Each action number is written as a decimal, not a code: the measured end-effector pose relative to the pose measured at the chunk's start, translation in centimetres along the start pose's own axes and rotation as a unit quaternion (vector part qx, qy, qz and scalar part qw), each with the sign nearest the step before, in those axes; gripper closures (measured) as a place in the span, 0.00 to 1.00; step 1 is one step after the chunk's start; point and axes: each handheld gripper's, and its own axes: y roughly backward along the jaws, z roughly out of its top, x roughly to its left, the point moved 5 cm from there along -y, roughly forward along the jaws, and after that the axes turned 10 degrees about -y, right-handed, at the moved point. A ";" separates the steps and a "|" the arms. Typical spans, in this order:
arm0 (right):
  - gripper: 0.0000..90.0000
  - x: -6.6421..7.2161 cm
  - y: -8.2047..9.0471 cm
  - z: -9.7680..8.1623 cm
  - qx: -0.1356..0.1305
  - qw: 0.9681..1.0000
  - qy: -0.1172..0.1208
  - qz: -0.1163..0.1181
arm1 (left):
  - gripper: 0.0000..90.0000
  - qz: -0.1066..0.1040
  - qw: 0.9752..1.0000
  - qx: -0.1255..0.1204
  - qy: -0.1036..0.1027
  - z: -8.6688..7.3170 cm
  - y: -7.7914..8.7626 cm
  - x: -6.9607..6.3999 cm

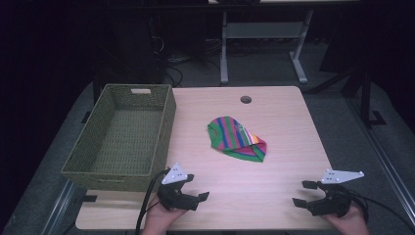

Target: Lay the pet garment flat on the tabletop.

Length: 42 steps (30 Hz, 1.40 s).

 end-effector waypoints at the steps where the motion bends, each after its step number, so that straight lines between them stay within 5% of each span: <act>1: 0.18 0.0 0.0 0.0 0.001 1.000 0.001 0.000 | 0.18 0.000 1.000 0.002 -0.001 0.0 0.0 0.0; 5: 0.18 0.1 0.0 0.4 0.000 1.000 -0.001 0.005 | 0.18 -0.005 1.000 0.009 -0.004 -0.2 -0.3 -0.1; 11: 0.18 0.6 -0.6 2.1 0.007 1.000 0.028 0.005 | 0.18 0.003 1.000 0.010 -0.007 -0.3 -0.1 0.0; 16: 0.17 1.1 -1.6 3.1 0.036 0.998 0.048 0.001 | 0.18 0.010 1.000 0.007 0.003 -0.5 0.2 0.5; 22: 0.18 1.2 -2.4 4.6 0.048 0.997 0.051 0.027 | 0.18 0.001 1.000 0.005 0.006 -0.5 -0.1 0.5; 32: 0.18 1.0 -3.2 6.9 0.073 0.995 0.059 0.033 | 0.18 -0.005 1.000 0.011 -0.002 -0.5 -0.3 0.1; 42: 0.18 0.7 -3.6 9.6 0.072 0.994 0.057 0.060 | 0.18 -0.007 1.000 0.012 -0.003 -0.4 -0.2 0.2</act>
